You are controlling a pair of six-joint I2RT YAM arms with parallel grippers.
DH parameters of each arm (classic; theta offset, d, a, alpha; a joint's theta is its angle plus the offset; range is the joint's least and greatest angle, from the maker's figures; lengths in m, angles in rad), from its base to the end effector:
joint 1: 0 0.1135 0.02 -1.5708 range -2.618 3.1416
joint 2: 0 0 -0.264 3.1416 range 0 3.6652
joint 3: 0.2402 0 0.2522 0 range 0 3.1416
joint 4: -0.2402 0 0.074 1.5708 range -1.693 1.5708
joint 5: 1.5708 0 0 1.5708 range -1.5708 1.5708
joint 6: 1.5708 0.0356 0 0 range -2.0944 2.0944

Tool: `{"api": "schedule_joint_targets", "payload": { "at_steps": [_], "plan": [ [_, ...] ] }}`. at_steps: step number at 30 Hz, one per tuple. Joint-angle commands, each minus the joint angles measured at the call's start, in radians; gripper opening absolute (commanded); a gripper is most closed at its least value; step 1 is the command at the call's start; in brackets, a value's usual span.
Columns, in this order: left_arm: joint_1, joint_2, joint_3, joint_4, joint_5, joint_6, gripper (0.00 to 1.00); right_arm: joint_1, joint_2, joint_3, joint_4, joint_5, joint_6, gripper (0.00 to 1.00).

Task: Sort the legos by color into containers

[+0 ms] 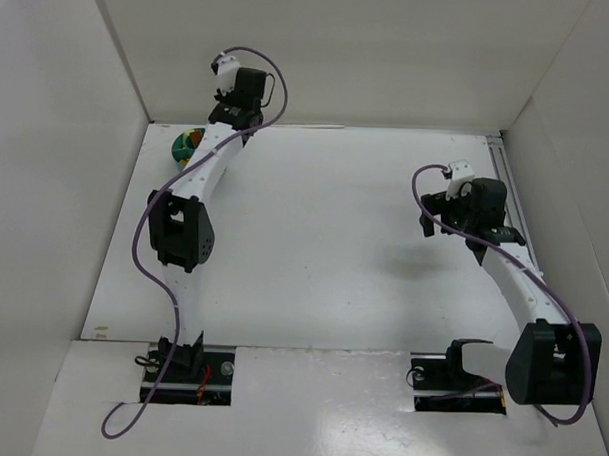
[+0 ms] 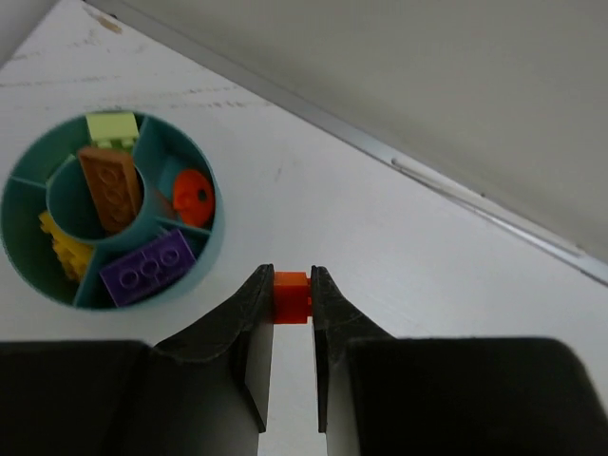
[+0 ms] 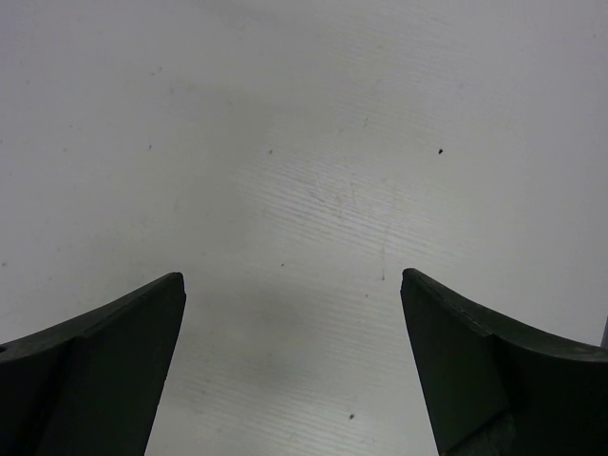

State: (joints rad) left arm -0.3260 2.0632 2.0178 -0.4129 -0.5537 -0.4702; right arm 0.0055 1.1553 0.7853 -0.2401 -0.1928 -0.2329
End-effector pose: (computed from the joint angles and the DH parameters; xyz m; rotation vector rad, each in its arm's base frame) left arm 0.4662 -0.1378 0.3488 -0.4783 1.8975 0.0403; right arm 0.2528 0.0082 0.2600 -0.3660 2.1380 0.0801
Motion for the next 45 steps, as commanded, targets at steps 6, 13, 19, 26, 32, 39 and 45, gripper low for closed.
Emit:
{"api": "schedule_joint_targets", "payload": {
  "at_steps": [6, 13, 19, 26, 32, 39, 45],
  "plan": [
    [0.139, 0.124, 0.213, -0.038, 0.037, 0.065, 0.02, -0.007, 0.135, 0.201, 0.029, 0.013, -0.017, 0.99],
    [0.183, 0.182, 0.222, -0.029, 0.012, 0.065, 0.02, -0.007, 0.155, 0.236, -0.005, 0.091, -0.048, 0.99],
    [0.203, 0.213, 0.231, -0.020, 0.001, 0.076, 0.04, -0.007, 0.175, 0.236, -0.024, 0.124, -0.057, 0.99],
    [0.212, 0.222, 0.222, -0.020, -0.008, 0.096, 0.18, -0.007, 0.184, 0.236, -0.033, 0.142, -0.057, 0.99],
    [0.212, 0.222, 0.211, -0.020, -0.008, 0.105, 0.23, -0.007, 0.184, 0.227, -0.044, 0.142, -0.057, 0.99],
    [0.212, 0.169, 0.177, -0.009, 0.054, 0.114, 0.35, -0.007, 0.150, 0.207, -0.044, 0.142, -0.048, 0.99],
    [0.199, -0.012, 0.058, 0.057, 0.218, 0.133, 0.99, -0.007, 0.132, 0.207, -0.034, 0.122, -0.039, 0.99]
  ]
}}
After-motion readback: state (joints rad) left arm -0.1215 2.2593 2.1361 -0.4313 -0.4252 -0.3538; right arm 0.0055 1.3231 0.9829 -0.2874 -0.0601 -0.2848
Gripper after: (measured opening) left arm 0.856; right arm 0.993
